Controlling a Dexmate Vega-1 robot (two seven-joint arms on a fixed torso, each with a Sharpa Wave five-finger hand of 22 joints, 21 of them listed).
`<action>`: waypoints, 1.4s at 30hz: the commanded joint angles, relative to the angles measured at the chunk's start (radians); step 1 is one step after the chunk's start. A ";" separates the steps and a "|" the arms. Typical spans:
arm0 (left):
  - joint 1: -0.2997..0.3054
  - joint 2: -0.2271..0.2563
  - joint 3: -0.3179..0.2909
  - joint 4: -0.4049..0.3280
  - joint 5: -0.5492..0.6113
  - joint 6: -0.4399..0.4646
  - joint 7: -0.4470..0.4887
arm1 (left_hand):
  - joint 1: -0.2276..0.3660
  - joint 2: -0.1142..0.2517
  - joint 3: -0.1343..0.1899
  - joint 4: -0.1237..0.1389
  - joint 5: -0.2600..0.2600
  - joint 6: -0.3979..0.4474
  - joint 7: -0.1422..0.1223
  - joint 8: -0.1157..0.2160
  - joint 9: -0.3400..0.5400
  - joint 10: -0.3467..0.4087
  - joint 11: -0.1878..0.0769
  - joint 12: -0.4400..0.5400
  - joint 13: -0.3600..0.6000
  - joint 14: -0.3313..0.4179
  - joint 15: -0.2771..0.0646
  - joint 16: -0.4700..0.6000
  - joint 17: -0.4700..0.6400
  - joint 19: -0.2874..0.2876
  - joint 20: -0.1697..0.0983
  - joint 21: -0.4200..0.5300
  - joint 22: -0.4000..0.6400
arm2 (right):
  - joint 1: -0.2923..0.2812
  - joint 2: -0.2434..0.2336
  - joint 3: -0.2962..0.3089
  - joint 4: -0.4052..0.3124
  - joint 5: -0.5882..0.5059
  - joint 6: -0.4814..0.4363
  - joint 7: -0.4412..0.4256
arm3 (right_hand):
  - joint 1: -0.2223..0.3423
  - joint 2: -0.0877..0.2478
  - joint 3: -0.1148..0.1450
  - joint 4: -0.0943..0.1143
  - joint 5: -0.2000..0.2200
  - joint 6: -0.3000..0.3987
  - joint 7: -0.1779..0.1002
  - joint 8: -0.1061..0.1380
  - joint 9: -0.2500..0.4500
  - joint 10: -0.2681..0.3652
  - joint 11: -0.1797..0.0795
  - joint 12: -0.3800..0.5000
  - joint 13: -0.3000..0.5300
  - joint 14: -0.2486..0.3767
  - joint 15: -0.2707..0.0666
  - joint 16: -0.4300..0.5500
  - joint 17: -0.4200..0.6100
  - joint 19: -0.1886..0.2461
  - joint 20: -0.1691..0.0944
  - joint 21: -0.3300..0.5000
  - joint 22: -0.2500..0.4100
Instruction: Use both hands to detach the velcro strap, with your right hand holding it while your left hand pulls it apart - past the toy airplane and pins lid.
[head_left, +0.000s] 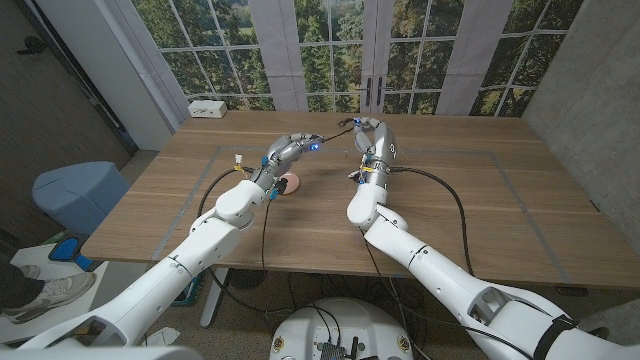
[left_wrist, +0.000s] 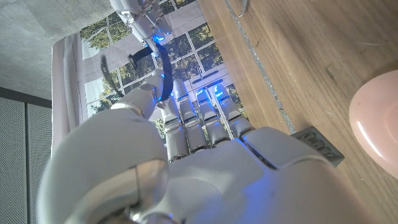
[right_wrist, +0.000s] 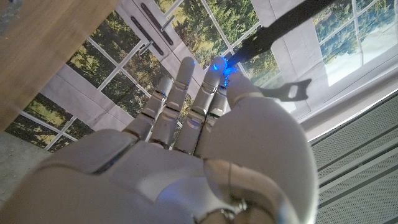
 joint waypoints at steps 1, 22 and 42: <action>-0.007 -0.002 -0.001 0.016 -0.011 -0.020 -0.028 | 0.005 0.014 -0.003 -0.001 0.009 -0.012 -0.002 0.185 0.251 -0.008 0.003 -0.005 0.006 -0.010 -0.074 -0.004 0.006 -0.008 0.001 0.009 0.002 | 0.008 0.011 0.022 0.013 0.053 0.016 0.012 | -0.003 0.001 0.009 0.002 0.006 0.001 0.008 -0.001 0.003 0.001 0.008 0.004 0.005 0.010 -0.141 -0.007 0.005 -0.003 -0.001 0.009 0.005; -0.025 0.021 0.009 0.039 0.036 -0.042 -0.053 | -0.176 -0.117 -0.173 0.009 -0.057 -0.643 -0.067 -0.222 0.057 -0.361 0.068 -0.143 -0.019 -0.141 -0.010 -0.055 -0.001 -0.098 0.042 0.001 -0.002 | 0.018 0.009 0.014 0.030 0.046 0.018 -0.007 | -0.001 0.000 0.014 -0.001 0.008 0.001 0.005 -0.005 0.005 0.002 0.009 0.004 0.007 0.009 -0.144 -0.014 0.018 -0.005 -0.002 0.012 0.005; -0.018 0.027 0.005 0.056 0.099 -0.116 -0.041 | -0.266 -0.182 -0.240 0.022 -0.093 -0.951 -0.162 -0.410 -0.112 -0.700 0.082 -0.199 -0.127 -0.399 0.007 -0.160 -0.037 -0.226 0.013 -0.083 -0.013 | -0.002 -0.012 0.015 -0.002 0.029 -0.026 -0.023 | -0.002 0.001 0.017 0.000 0.008 -0.003 -0.002 -0.011 0.006 -0.007 0.005 0.002 0.012 0.011 -0.143 -0.020 0.028 -0.001 -0.004 0.017 0.005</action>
